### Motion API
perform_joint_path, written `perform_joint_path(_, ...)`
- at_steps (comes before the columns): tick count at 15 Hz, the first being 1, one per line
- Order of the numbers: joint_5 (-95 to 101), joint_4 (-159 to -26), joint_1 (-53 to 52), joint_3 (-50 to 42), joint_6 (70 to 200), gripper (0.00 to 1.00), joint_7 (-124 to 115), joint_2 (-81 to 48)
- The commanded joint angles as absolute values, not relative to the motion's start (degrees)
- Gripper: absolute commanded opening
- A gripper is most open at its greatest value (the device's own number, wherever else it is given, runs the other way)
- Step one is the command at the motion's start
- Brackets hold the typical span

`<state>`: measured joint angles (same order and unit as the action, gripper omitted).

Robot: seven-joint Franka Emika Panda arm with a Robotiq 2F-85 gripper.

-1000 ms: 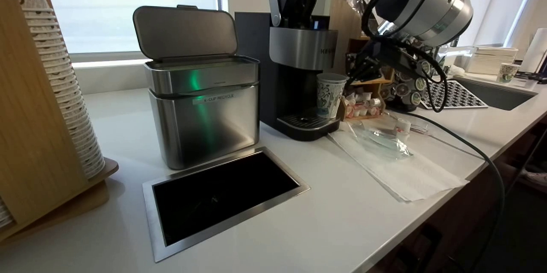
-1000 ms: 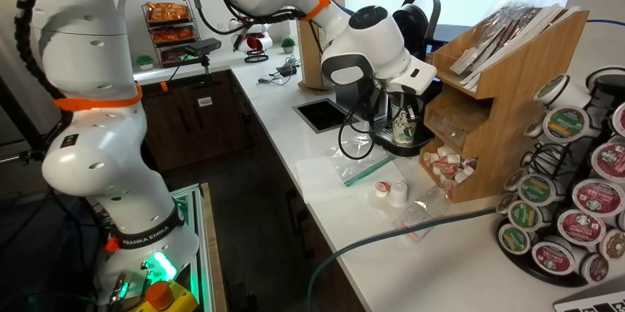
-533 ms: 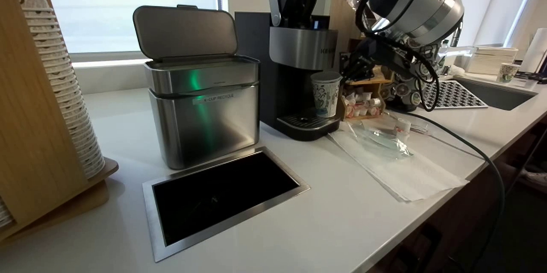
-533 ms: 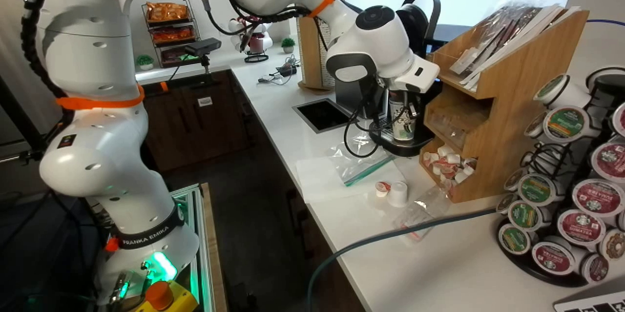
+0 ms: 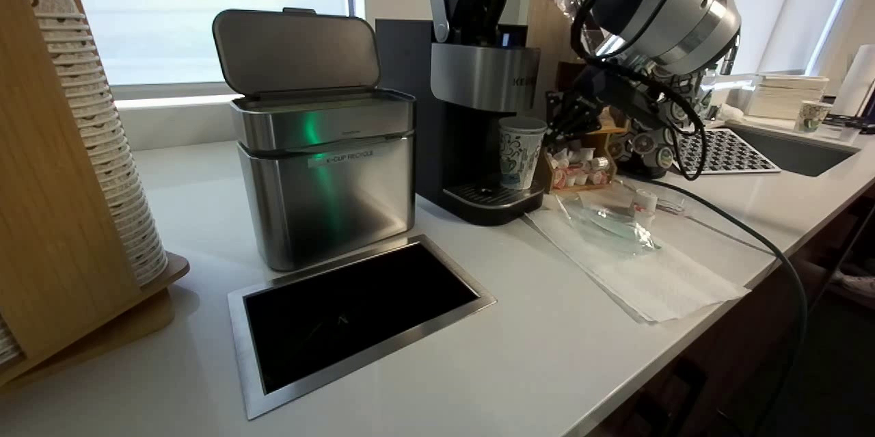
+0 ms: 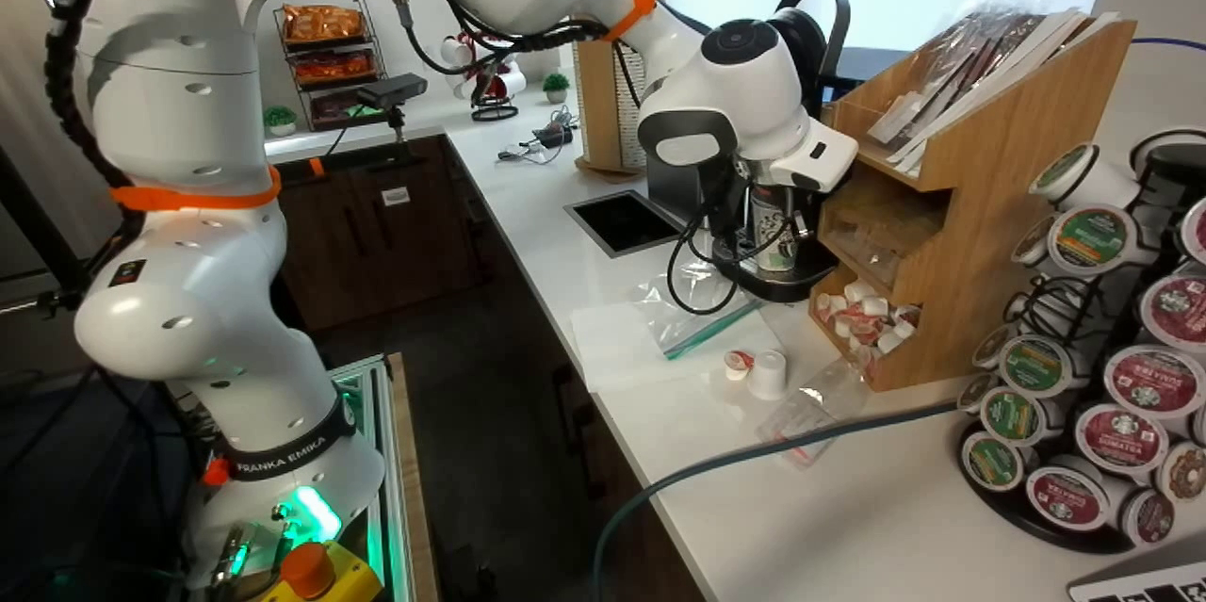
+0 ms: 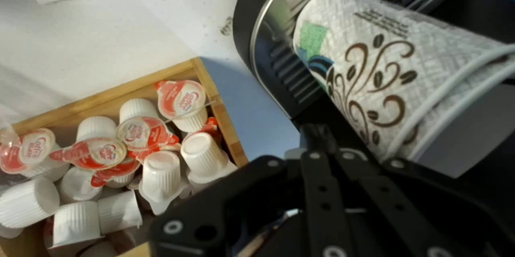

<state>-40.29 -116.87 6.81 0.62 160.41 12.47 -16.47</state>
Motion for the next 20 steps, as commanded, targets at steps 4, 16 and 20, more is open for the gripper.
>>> perform_joint_path(4, -35.58, -114.42, 7.14, 1.05, 154.43, 0.0, 9.55, -20.22)
perform_joint_path(16, -32.73, -110.46, 8.7, 2.89, 151.63, 0.0, 4.01, -23.48)
perform_joint_path(20, -34.69, -109.2, 9.64, 3.9, 149.6, 0.0, 2.89, -24.16)
